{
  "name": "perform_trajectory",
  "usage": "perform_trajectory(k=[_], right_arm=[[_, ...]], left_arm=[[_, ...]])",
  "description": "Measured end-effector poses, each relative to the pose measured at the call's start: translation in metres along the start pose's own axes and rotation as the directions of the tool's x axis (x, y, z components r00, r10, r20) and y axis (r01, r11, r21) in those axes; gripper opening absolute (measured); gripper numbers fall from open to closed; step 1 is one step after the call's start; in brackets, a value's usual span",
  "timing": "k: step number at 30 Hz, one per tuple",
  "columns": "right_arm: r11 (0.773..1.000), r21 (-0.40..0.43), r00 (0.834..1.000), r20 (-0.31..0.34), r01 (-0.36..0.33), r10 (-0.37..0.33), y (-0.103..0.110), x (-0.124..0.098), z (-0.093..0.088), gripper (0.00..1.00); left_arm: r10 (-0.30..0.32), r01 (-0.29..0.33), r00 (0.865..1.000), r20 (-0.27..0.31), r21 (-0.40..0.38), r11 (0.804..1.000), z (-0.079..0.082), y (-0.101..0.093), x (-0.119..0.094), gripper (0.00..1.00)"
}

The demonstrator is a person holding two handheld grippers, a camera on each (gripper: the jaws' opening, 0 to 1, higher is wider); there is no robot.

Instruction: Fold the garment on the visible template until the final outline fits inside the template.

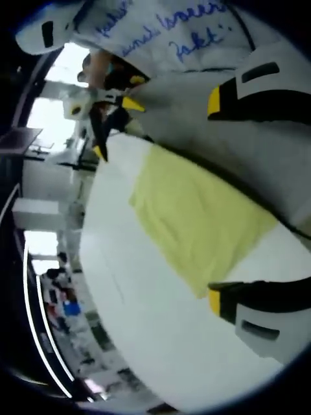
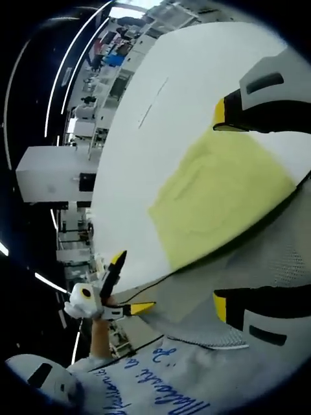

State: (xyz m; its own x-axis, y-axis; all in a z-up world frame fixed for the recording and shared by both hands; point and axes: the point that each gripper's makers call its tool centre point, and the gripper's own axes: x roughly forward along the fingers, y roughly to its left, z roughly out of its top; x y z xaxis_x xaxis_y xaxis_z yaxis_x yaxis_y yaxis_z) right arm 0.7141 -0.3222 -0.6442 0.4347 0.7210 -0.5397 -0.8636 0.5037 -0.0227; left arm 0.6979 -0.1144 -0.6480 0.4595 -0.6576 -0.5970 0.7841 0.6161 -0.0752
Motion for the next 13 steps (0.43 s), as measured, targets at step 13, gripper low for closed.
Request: perform_trajectory(k=[13], right_arm=[[1.000, -0.003, 1.000, -0.014, 0.010, -0.010, -0.0015, 0.0005, -0.0020, 1.00]], left_arm=[[0.012, -0.012, 1.000, -0.011, 0.004, 1.000, -0.0020, -0.0015, 0.0002, 1.00]])
